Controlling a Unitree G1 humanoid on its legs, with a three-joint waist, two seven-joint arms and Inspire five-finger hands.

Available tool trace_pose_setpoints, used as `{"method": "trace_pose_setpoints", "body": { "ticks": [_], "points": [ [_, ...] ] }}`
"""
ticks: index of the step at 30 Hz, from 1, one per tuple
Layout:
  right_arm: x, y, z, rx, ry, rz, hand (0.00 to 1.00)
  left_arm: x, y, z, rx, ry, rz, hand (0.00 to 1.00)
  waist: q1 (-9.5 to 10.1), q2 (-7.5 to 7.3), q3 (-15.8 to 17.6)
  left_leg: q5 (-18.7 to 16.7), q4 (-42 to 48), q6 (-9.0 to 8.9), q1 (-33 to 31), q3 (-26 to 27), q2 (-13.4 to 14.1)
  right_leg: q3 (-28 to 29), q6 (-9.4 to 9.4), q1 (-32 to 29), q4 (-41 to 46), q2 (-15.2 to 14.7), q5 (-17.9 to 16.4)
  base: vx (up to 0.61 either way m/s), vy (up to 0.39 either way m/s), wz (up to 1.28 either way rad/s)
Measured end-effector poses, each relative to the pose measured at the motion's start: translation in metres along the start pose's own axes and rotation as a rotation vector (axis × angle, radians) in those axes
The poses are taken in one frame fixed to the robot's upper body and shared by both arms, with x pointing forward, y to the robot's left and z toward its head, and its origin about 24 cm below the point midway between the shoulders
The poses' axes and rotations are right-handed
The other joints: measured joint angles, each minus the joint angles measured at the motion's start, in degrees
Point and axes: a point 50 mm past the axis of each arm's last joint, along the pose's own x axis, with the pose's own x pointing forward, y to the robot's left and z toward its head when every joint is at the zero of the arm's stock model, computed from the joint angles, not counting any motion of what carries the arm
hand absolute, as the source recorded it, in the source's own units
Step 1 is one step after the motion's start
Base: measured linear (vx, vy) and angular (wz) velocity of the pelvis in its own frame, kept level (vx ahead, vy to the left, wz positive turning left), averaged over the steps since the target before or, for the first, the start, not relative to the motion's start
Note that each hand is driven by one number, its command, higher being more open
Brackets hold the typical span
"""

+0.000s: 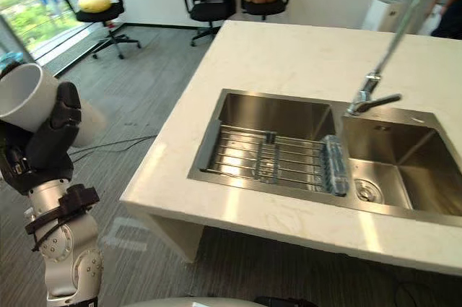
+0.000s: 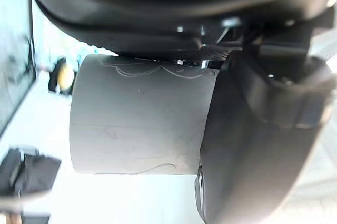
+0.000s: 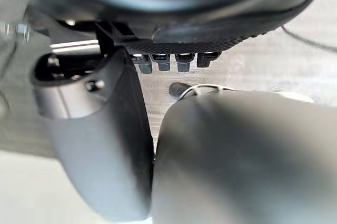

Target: Walk over to the sink, pick up the cup, carry it to the dishwasher, place the cup inside the dishwasher, then close the dishwasher door

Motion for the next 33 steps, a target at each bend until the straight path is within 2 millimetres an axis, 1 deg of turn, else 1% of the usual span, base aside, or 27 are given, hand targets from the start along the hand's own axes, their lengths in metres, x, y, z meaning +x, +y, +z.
{"method": "trace_pose_setpoints", "body": {
  "ticks": [2,4,5,6,7,8,9,10,11,12,13,14,16,17,18,19,20,21,22,23,25,26,28,30,31,32,33],
  "points": [
    [0.001,0.002,0.008,0.02,-0.002,0.0,1.0,-0.001,-0.003,0.005,-0.015,-0.032,-0.011,0.0,-0.17,-0.48,1.66,-6.1,24.14,4.61,-5.64,14.08,7.7,-5.1,-1.22,-1.19,2.01,-1.7,-0.7,-0.1,0.023,0.9],
    [0.0,0.0,0.012,0.01,-0.015,-0.012,1.0,-0.001,-0.008,0.007,-0.027,-0.041,-0.028,0.0,-0.8,-0.28,1.62,-7.25,34.06,4.23,-3.83,21.0,13.24,-7.84,-1.0,-1.87,3.75,-3.51,-0.55,-0.08,0.065,0.82],
    [-0.001,-0.003,0.014,0.0,-0.027,-0.021,1.0,-0.002,-0.011,0.009,-0.039,-0.049,-0.041,0.0,-1.35,0.68,1.11,-6.3,36.13,3.67,-2.77,22.57,16.57,-10.09,-1.01,-2.58,5.48,-4.29,-0.77,-0.06,0.125,1.09],
    [-0.004,-0.01,0.019,-0.01,-0.047,-0.042,1.0,-0.002,-0.016,0.01,-0.054,-0.056,-0.063,0.0,-2.0,2.75,0.39,1.88,35.87,4.66,-2.05,24.21,21.18,-13.02,-0.78,-4.52,9.24,-5.01,-2.0,-0.06,0.135,1.52],
    [-0.008,-0.017,0.026,-0.009,-0.094,-0.063,1.0,0.0,-0.026,0.009,-0.073,-0.069,-0.11,0.0,-2.76,3.4,0.54,1.59,33.92,3.65,-4.75,26.49,19.1,-15.08,0.47,-8.32,16.39,-8.81,-5.94,-0.09,0.082,1.58],
    [-0.009,-0.017,0.029,-0.011,-0.106,-0.067,1.0,0.001,-0.028,0.009,-0.081,-0.073,-0.125,0.0,-3.1,3.34,0.28,1.72,30.75,3.83,-5.54,26.3,17.72,-15.42,1.21,-9.37,16.7,-8.36,-7.13,-0.12,-0.109,2.63],
    [-0.005,-0.005,0.023,0.012,-0.073,-0.054,1.0,0.008,-0.036,0.012,-0.121,-0.122,-0.153,0.0,-5.28,0.96,-0.11,-1.34,22.58,5.09,-0.51,30.05,14.6,-18.1,-3.36,-7.66,3.74,-4.01,-2.34,-0.15,-0.268,2.31],
    [-0.006,-0.007,0.024,0.022,-0.074,-0.062,1.0,0.009,-0.04,0.009,-0.155,-0.124,-0.155,0.0,-5.24,2.39,0.51,-2.74,25.23,5.58,1.77,33.7,18.26,-21.34,-2.88,-6.8,3.57,-3.07,-1.64,-0.11,-0.252,2.3],
    [-0.006,-0.007,0.024,0.028,-0.067,-0.072,1.0,0.007,-0.044,0.005,-0.18,-0.112,-0.156,0.0,-4.96,3.72,0.89,-2.2,24.62,4.18,4.77,36.93,20.12,-23.27,-3.59,-6.49,5.12,-3.55,-2.12,-0.12,-0.015,1.99],
    [-0.01,-0.018,0.027,0.041,-0.067,-0.108,1.0,-0.001,-0.058,-0.009,-0.224,-0.036,-0.191,0.0,-6.0,5.24,0.92,2.55,16.73,1.44,11.98,44.35,21.43,-28.96,-4.69,-6.38,10.54,-6.99,-4.2,-0.1,0.167,2.06],
    [-0.01,-0.02,0.028,0.039,-0.068,-0.115,1.0,-0.005,-0.064,-0.012,-0.236,-0.007,-0.221,0.0,-6.46,5.13,0.98,3.47,13.8,1.37,13.95,46.2,21.27,-31.42,-4.2,-6.07,12.93,-8.98,-4.88,-0.18,0.306,2.49],
    [-0.012,-0.021,0.032,0.021,-0.078,-0.124,1.0,-0.012,-0.073,-0.015,-0.24,0.019,-0.275,0.0,-6.71,5.04,1.0,3.84,7.97,-0.21,16.53,47.17,20.2,-34.46,-4.06,-5.82,16.46,-11.82,-5.43,-0.22,0.4,1.99],
    [-0.013,-0.022,0.041,-0.017,-0.094,-0.133,1.0,-0.015,-0.077,-0.011,-0.199,-0.006,-0.322,0.0,-6.25,5.62,0.89,5.79,-1.89,-5.13,18.4,44.79,16.5,-37.02,-3.03,-5.83,18.35,-13.65,-4.93,-0.27,0.46,1.55],
    [-0.012,-0.018,0.043,-0.033,-0.095,-0.124,1.0,-0.014,-0.076,-0.008,-0.184,-0.019,-0.333,0.0,-5.62,6.03,0.63,3.78,-6.05,-8.5,18.72,44.06,15.15,-37.82,-1.58,-5.83,19.66,-14.88,-3.96,-0.29,0.439,0.92],
    [-0.012,-0.018,0.045,-0.052,-0.094,-0.134,1.0,-0.013,-0.074,-0.007,-0.173,-0.023,-0.332,0.0,-5.33,5.51,0.97,2.75,-6.62,-10.0,18.58,43.09,14.5,-36.92,-0.93,-5.79,20.75,-16.16,-3.51,-0.32,0.462,1.24],
    [-0.013,-0.017,0.046,-0.067,-0.108,-0.139,1.0,-0.012,-0.07,-0.008,-0.149,-0.015,-0.33,0.0,-4.85,3.78,2.1,0.81,-6.32,-10.78,18.12,40.6,12.29,-30.82,-0.85,-6.0,25.05,-20.45,-3.13,-0.23,0.341,1.72],
    [-0.014,-0.021,0.04,-0.065,-0.115,-0.15,1.0,-0.014,-0.069,-0.013,-0.131,0.017,-0.338,0.0,-5.55,1.86,2.52,-1.37,-4.39,-8.92,16.76,35.17,10.15,-20.06,-1.93,-6.77,30.22,-25.16,-1.92,-0.15,0.252,2.15],
    [-0.014,-0.022,0.034,-0.036,-0.112,-0.148,1.0,-0.015,-0.069,-0.017,-0.124,0.036,-0.349,0.0,-6.16,1.2,2.27,-2.52,-2.65,-7.92,15.29,31.32,9.56,-14.03,-2.25,-7.15,32.32,-26.48,-0.38,-0.08,0.252,2.83],
    [-0.015,-0.021,0.029,0.043,-0.139,-0.135,1.0,-0.016,-0.069,-0.022,-0.124,0.06,-0.369,0.0,-7.46,0.92,2.03,-4.6,1.22,-6.42,11.91,23.48,9.73,-0.84,-0.49,-7.84,35.15,-25.02,0.73,-0.03,0.199,3.0],
    [-0.014,-0.017,0.027,0.083,-0.152,-0.116,1.0,-0.017,-0.069,-0.026,-0.13,0.07,-0.374,0.0,-7.77,1.12,2.13,-5.28,3.67,-5.27,8.55,17.44,10.12,9.53,2.11,-9.04,38.25,-19.88,-4.55,0.0,0.144,2.85],
    [-0.01,-0.006,0.026,0.149,-0.168,-0.088,1.0,-0.02,-0.066,-0.036,-0.159,0.114,-0.345,0.0,-7.28,2.04,2.85,-5.64,4.52,-4.4,6.5,10.5,9.0,18.06,3.04,-10.88,42.03,-12.39,-11.02,0.04,0.05,2.11],
    [-0.01,-0.004,0.028,0.198,-0.19,-0.077,1.0,-0.023,-0.064,-0.046,-0.158,0.162,-0.335,0.0,-7.35,2.38,3.02,-5.78,4.53,-4.02,6.78,7.25,7.85,19.92,4.48,-11.69,42.16,-9.01,-14.48,0.05,0.054,1.63],
    [-0.009,-0.001,0.035,0.203,-0.214,-0.095,1.0,-0.03,-0.067,-0.053,-0.161,0.207,-0.358,0.0,-7.19,2.57,3.15,-5.92,4.34,-3.95,7.1,4.64,7.2,19.99,5.07,-13.73,36.26,-4.48,-16.15,0.05,-0.019,1.01],
    [-0.01,0.005,0.048,0.21,-0.266,-0.126,1.0,-0.037,-0.078,-0.055,-0.177,0.228,-0.399,0.0,-7.21,2.01,3.48,-6.56,4.75,-4.85,6.89,2.92,7.25,21.29,3.22,-15.84,25.26,-0.32,-12.21,0.08,-0.129,0.57],
    [-0.012,0.001,0.055,0.226,-0.309,-0.186,1.0,-0.046,-0.088,-0.058,-0.172,0.263,-0.446,0.0,-7.46,3.26,3.73,-7.55,5.82,-5.73,6.43,1.95,8.23,20.48,1.65,-13.95,22.14,1.2,-8.99,0.17,-0.147,0.36],
    [-0.015,-0.001,0.059,0.238,-0.341,-0.238,1.0,-0.052,-0.097,-0.058,-0.178,0.277,-0.496,0.0,-7.39,4.11,3.56,-7.66,5.88,-5.82,6.14,3.25,8.94,19.42,1.73,-13.04,21.78,1.67,-8.66,0.23,-0.15,0.53],
    [-0.018,-0.002,0.067,0.256,-0.379,-0.285,1.0,-0.056,-0.109,-0.057,-0.179,0.274,-0.564,0.0,-8.26,3.9,4.41,-7.21,5.25,-5.22,7.47,4.12,8.22,18.95,5.09,-13.93,27.46,0.76,-10.94,0.18,-0.086,0.36]
  ]
}}
